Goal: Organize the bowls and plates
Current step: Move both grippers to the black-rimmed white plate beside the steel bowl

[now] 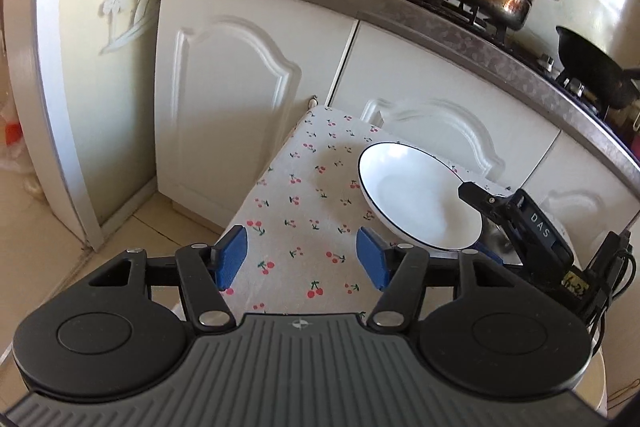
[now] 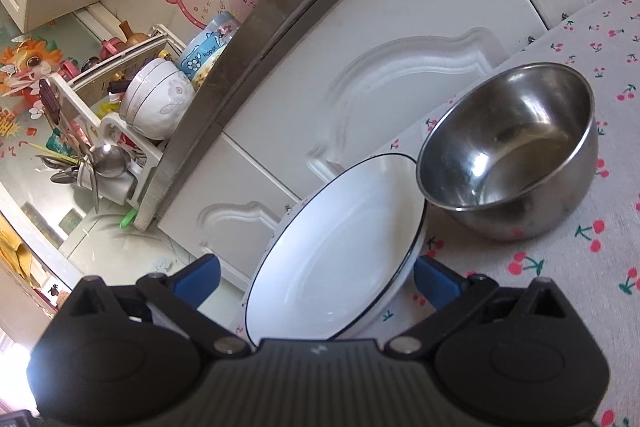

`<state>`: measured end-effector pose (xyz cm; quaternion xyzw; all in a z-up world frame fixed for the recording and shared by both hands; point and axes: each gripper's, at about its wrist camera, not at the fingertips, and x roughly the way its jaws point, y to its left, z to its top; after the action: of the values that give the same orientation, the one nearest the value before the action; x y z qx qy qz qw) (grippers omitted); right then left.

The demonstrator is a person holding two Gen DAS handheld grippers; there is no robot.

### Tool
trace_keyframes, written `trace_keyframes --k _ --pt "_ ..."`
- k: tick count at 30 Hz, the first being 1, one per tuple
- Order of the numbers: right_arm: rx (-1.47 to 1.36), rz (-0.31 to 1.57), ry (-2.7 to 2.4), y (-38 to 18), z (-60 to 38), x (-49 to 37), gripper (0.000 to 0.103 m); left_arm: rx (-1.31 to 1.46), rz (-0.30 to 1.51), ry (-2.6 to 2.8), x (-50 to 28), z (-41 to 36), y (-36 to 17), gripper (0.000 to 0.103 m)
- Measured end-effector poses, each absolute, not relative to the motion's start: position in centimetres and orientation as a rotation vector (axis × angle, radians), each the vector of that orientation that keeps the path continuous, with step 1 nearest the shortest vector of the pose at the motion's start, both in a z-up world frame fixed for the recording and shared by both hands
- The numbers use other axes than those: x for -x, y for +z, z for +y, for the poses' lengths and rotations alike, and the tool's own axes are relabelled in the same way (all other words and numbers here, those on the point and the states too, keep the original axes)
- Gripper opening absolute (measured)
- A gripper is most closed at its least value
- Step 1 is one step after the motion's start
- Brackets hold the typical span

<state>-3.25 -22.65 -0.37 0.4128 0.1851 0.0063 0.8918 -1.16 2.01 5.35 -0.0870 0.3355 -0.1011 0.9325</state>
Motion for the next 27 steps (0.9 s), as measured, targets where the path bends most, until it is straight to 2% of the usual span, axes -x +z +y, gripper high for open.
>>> trace_keyframes --k 8,16,19,21,24,27 --pt "-0.906 0.349 0.025 -0.5 -23.1 3.6 0.103 0.092 0.663 -0.226 -2.0 -1.2 8.6 0.077" --pt "-0.94 0.321 0.033 -0.7 -23.6 3.8 0.102 -0.004 0.767 -0.256 -8.8 -6.6 4.8 0.074" --pt "-0.949 0.313 0.036 -0.8 -23.6 4.0 0.102 -0.032 0.789 -0.222 -11.3 -7.7 2.5 0.07" --pt "-0.953 0.311 0.038 -0.8 -23.7 4.0 0.102 -0.022 0.803 -0.211 -12.6 -8.0 1.2 0.059" --pt "-0.957 0.308 0.041 -0.8 -23.7 4.0 0.102 -0.038 0.791 -0.204 -13.9 -8.6 -0.3 0.057" --pt "-0.963 0.305 0.04 -0.9 -23.8 4.1 0.101 -0.011 0.795 -0.212 -15.1 -8.6 -1.3 0.046"
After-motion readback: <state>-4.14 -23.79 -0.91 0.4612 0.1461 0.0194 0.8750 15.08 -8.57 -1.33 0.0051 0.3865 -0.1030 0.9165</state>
